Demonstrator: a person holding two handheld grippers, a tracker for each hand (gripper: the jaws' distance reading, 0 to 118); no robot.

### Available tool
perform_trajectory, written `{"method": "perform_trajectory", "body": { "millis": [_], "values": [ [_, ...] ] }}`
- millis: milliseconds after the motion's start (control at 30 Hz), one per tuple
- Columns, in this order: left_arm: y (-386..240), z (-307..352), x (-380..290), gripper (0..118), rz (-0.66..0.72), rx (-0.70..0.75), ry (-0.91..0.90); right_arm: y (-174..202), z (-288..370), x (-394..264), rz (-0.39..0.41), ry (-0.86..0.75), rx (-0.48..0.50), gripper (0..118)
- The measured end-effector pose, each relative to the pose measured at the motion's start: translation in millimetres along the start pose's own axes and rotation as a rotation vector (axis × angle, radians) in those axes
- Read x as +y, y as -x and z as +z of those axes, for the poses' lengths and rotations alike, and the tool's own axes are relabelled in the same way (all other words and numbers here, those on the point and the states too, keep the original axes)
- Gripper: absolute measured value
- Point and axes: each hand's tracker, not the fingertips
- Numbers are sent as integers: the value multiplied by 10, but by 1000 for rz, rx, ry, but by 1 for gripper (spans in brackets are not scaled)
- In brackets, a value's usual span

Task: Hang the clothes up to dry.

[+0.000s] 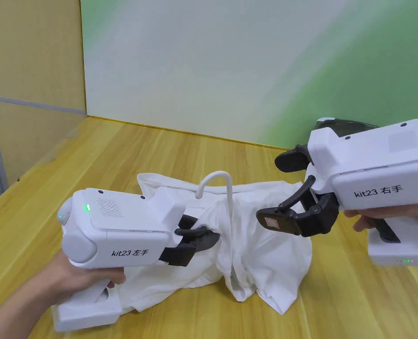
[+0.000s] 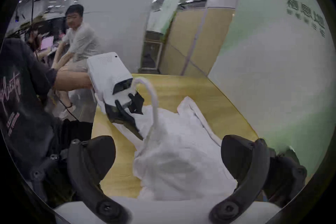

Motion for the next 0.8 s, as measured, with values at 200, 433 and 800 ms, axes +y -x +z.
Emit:
{"method": "perform_trajectory", "body": {
  "millis": [200,433,800],
  "values": [
    [151,-107,17,2,-61,-150,39,-384,-921,-272,82,404,257,111],
    [303,-129,-10,2,-87,-223,66,-359,-1147,-432,115,395,399,41],
    [340,-115,43,3,-162,-282,105,-53,-1103,-535,175,392,318,9]
  ]
}}
